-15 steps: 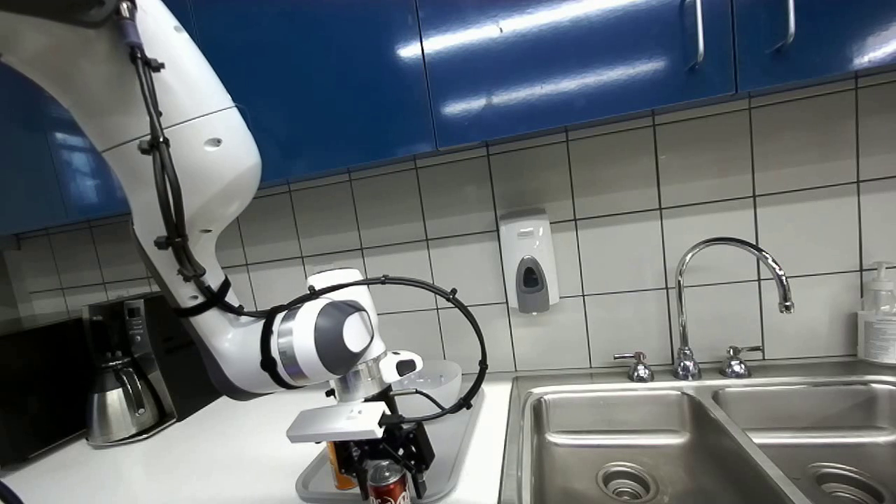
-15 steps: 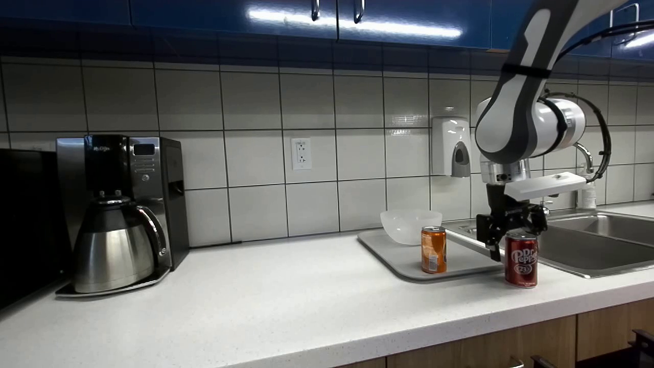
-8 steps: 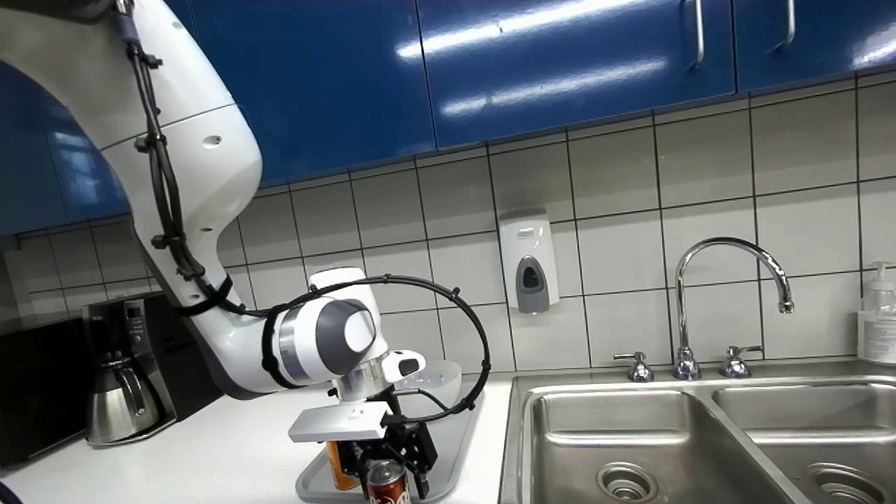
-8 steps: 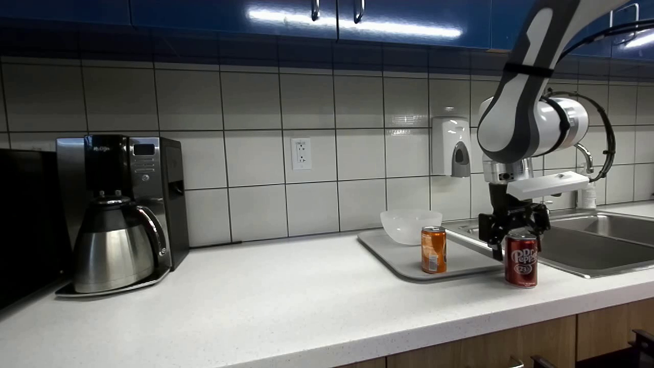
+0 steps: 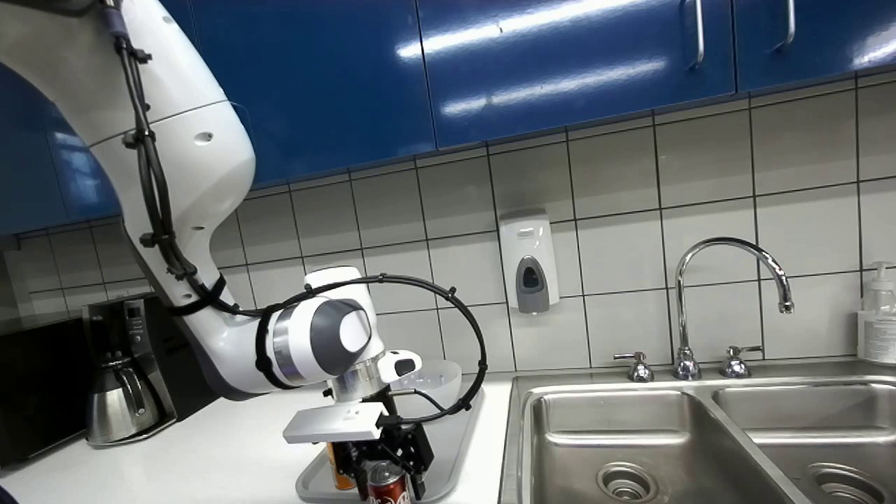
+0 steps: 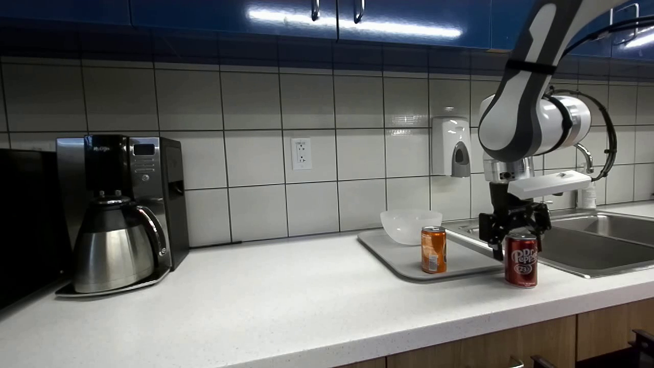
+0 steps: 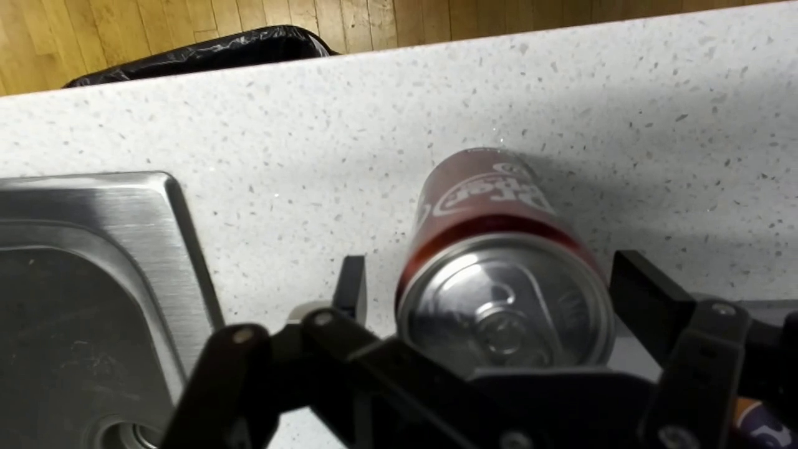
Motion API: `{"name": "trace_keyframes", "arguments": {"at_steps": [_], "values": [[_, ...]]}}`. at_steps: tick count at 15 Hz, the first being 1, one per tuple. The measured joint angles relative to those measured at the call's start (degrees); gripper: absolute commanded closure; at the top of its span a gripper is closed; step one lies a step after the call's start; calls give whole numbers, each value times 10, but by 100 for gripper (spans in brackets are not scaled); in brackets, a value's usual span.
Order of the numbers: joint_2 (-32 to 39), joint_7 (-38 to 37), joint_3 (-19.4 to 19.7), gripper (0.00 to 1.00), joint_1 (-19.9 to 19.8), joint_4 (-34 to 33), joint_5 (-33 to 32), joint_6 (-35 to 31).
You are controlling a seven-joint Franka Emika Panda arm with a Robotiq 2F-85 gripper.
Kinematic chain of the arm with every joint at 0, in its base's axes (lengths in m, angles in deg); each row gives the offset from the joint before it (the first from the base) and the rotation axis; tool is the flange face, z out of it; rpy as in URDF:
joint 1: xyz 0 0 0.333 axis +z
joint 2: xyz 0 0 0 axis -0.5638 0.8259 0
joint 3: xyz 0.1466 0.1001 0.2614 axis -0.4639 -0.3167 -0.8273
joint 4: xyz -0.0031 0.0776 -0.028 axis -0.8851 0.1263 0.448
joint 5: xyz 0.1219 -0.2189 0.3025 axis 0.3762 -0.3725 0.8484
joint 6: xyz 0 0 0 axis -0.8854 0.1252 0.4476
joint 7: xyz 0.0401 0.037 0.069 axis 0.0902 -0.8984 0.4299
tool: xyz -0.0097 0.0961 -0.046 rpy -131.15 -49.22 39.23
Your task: Put the orange and red cans on the tray
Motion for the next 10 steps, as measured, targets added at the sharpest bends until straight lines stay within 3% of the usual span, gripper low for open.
{"name": "trace_keyframes", "arguments": {"at_steps": [2,3,5,9,10], "values": [[-6,0,0,1,0,4,0,0],[-9,0,0,21,0,7,0,0],[-16,0,0,30,0,11,0,0],[-28,0,0,61,0,19,0,0],[-31,0,0,62,0,21,0,0]]}}
